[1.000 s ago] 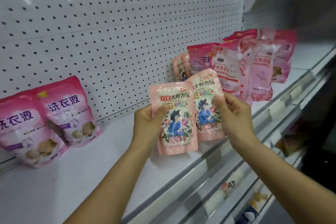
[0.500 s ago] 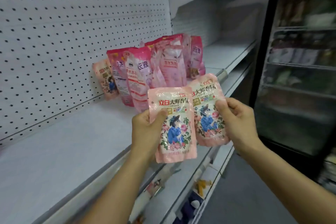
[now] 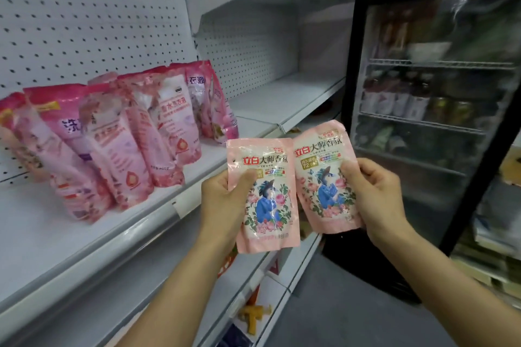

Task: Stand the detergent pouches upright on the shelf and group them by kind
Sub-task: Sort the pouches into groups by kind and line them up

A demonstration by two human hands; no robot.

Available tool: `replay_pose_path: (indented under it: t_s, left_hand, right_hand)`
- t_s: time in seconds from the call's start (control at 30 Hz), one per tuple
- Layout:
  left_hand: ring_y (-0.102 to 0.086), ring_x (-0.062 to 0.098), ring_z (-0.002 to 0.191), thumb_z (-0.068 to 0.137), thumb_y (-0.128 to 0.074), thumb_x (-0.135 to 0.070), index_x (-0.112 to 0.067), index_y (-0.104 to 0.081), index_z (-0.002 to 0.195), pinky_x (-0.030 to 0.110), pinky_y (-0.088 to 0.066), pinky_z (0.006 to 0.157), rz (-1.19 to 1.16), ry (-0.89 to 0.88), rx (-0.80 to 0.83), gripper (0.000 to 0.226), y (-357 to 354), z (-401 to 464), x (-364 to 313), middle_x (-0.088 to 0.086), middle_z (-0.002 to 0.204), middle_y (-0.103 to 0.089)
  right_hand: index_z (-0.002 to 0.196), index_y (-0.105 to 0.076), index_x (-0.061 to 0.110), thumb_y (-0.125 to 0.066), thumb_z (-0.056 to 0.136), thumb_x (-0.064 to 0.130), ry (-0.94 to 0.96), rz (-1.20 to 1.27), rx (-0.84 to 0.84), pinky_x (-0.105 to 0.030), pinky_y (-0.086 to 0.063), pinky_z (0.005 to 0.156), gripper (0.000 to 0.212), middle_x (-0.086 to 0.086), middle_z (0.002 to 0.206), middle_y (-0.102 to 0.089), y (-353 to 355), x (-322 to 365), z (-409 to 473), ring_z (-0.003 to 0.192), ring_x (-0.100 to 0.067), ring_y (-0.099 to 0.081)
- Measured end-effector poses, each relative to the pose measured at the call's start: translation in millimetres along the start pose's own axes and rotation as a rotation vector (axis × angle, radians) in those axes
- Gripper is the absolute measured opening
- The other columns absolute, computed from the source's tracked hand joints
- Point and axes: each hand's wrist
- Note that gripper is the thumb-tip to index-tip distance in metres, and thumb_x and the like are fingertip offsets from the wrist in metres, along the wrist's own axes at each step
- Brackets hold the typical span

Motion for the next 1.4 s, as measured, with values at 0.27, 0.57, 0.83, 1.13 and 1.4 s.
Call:
replay_pose_path:
  t_s: [0.27, 0.57, 0.83, 1.13, 1.4]
  left_hand:
    - [-0.077, 0.024, 0.073, 0.095, -0.063, -0.021, -0.008, -0.071, 0.094, 0.036, -0.061, 0.059, 0.017, -0.003, -0.048, 0.015, -62, 99, 24, 0.007, 0.082, -0.079]
    - [-0.077, 0.026, 0.075, 0.094, -0.064, -0.020, -0.008, -0.070, 0.092, 0.043, -0.063, 0.065, -0.005, -0.017, -0.155, 0.014, -122, 232, 33, 0.009, 0.084, -0.078]
    - [-0.076, 0.029, 0.077, 0.094, -0.064, -0.020, -0.009, -0.071, 0.090, 0.051, -0.062, 0.072, 0.002, -0.055, -0.298, 0.014, -144, 311, 30, 0.009, 0.084, -0.078]
    - [-0.076, 0.027, 0.082, 0.096, -0.061, -0.016, -0.009, -0.071, 0.095, 0.039, -0.063, 0.067, -0.096, -0.206, -0.645, 0.012, -171, 405, 36, 0.010, 0.090, -0.078]
    - [-0.076, 0.029, 0.081, 0.098, -0.057, -0.012, 0.007, -0.064, 0.099, 0.029, -0.059, 0.056, -0.066, -0.288, -0.837, 0.020, -194, 458, 57, 0.021, 0.096, -0.074]
  right_hand:
    - [0.086, -0.068, 0.012, -0.061, 0.095, 0.023, -0.002, 0.045, 0.060, -0.048, -0.060, 0.071, 0.016, -0.007, 0.082, -0.077, 2, -36, 128, 0.075, -0.026, -0.075]
    - [0.085, -0.069, 0.017, -0.060, 0.095, 0.023, -0.019, 0.045, 0.173, -0.039, -0.061, 0.063, 0.015, -0.005, 0.079, -0.077, -28, -72, 291, 0.070, -0.023, -0.075]
    - [0.084, -0.068, 0.012, -0.059, 0.096, 0.020, -0.020, 0.072, 0.288, -0.038, -0.060, 0.063, 0.017, -0.003, 0.075, -0.076, -66, -96, 402, 0.068, -0.022, -0.074]
    - [0.095, -0.063, 0.011, -0.054, 0.097, 0.010, -0.111, 0.209, 0.526, -0.033, -0.061, 0.061, 0.010, -0.004, 0.085, -0.076, -131, -117, 517, 0.072, -0.020, -0.074]
    - [0.097, -0.059, 0.013, -0.051, 0.096, 0.003, -0.310, 0.343, 0.680, -0.043, -0.060, 0.074, 0.013, -0.012, 0.101, -0.073, -168, -145, 564, 0.083, -0.024, -0.073]
Point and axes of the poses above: each hand's wrist, its own z-axis towards the middle knuckle, its own y-axis out of the back of the hand, x = y × z
